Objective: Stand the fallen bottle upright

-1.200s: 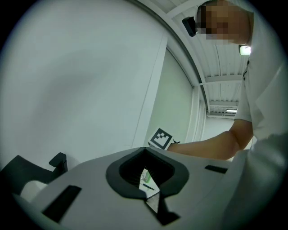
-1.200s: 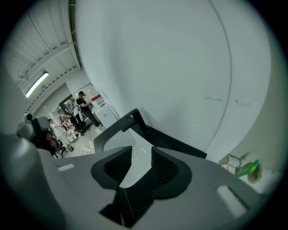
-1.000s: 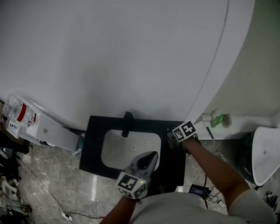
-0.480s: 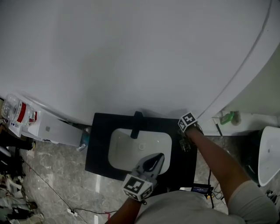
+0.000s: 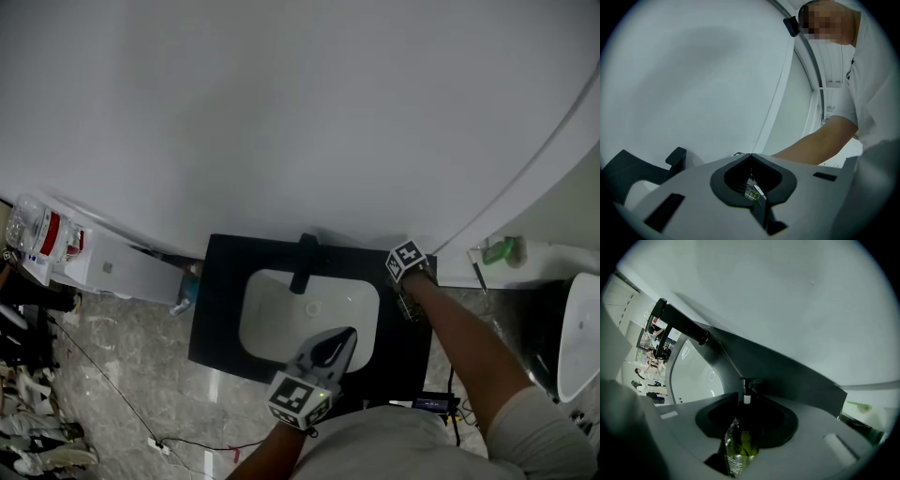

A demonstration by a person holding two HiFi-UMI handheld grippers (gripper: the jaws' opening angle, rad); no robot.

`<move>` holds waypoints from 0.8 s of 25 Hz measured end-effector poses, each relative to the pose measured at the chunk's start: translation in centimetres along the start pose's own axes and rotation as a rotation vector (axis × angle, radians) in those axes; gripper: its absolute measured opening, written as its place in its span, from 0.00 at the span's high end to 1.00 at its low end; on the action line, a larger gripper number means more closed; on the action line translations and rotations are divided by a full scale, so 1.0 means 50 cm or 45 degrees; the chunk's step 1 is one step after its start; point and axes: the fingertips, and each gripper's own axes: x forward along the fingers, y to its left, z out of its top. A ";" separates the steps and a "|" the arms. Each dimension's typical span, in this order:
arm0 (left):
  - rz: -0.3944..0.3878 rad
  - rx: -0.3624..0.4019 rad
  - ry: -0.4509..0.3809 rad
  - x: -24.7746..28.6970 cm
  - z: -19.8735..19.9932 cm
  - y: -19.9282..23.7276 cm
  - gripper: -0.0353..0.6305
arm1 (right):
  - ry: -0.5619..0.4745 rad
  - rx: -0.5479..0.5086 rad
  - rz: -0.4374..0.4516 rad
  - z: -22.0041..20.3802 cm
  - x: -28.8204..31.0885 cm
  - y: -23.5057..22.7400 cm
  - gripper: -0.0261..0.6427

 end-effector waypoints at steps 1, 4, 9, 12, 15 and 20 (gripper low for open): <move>-0.001 -0.002 -0.001 -0.001 0.000 -0.001 0.93 | -0.011 -0.009 -0.001 0.000 -0.004 0.003 0.78; -0.012 0.000 -0.006 -0.002 0.004 -0.006 0.93 | -0.072 -0.037 0.004 0.005 -0.030 0.014 0.78; -0.039 0.012 -0.014 0.011 0.008 -0.027 0.93 | -0.262 -0.120 0.007 0.020 -0.111 0.038 0.78; -0.058 0.028 -0.018 0.017 0.011 -0.050 0.93 | -0.392 -0.179 -0.001 0.008 -0.168 0.056 0.78; -0.070 0.048 -0.025 0.018 0.020 -0.071 0.93 | -0.506 -0.267 -0.035 -0.028 -0.215 0.079 0.78; -0.076 0.076 -0.026 0.016 0.025 -0.100 0.93 | -0.654 -0.424 -0.139 -0.117 -0.246 0.112 0.78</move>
